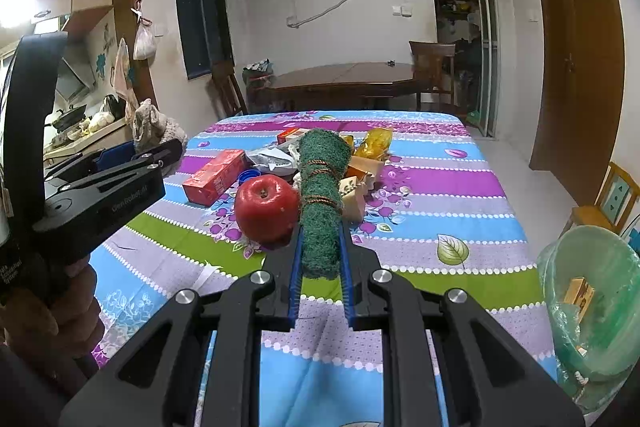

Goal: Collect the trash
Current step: 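Lift the scrubber and sock off the table with both tools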

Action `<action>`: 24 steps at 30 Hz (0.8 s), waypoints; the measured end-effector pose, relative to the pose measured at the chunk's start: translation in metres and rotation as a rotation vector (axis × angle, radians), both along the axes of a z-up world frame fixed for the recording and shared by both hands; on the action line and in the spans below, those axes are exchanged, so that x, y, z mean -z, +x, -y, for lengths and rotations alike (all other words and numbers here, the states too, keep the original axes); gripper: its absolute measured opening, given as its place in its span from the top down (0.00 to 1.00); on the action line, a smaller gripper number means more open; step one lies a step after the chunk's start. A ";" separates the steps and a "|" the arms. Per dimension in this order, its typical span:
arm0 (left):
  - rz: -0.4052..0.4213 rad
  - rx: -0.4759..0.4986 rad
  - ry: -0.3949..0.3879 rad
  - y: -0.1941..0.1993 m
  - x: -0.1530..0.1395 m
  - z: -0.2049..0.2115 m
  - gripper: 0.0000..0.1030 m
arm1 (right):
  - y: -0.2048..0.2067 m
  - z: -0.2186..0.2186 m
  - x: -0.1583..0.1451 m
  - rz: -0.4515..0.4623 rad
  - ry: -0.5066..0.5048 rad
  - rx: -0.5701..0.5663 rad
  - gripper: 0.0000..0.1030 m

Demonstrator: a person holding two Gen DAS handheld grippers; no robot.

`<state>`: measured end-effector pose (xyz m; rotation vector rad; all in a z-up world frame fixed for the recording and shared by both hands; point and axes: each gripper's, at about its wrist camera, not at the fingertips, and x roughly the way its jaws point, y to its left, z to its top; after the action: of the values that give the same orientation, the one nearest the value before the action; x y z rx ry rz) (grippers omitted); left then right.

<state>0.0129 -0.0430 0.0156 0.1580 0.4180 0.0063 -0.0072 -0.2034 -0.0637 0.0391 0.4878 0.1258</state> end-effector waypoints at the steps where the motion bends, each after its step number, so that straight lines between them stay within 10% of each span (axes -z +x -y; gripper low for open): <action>1: -0.001 0.001 0.002 0.001 0.001 0.001 0.58 | 0.000 0.000 0.000 -0.003 0.000 0.000 0.85; 24: -0.006 0.016 0.020 0.006 0.006 0.004 0.58 | 0.004 0.003 -0.001 -0.010 0.003 0.008 0.85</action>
<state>0.0188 -0.0467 0.0095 0.1810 0.4231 -0.0060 -0.0034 -0.2061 -0.0627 0.0449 0.4975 0.1185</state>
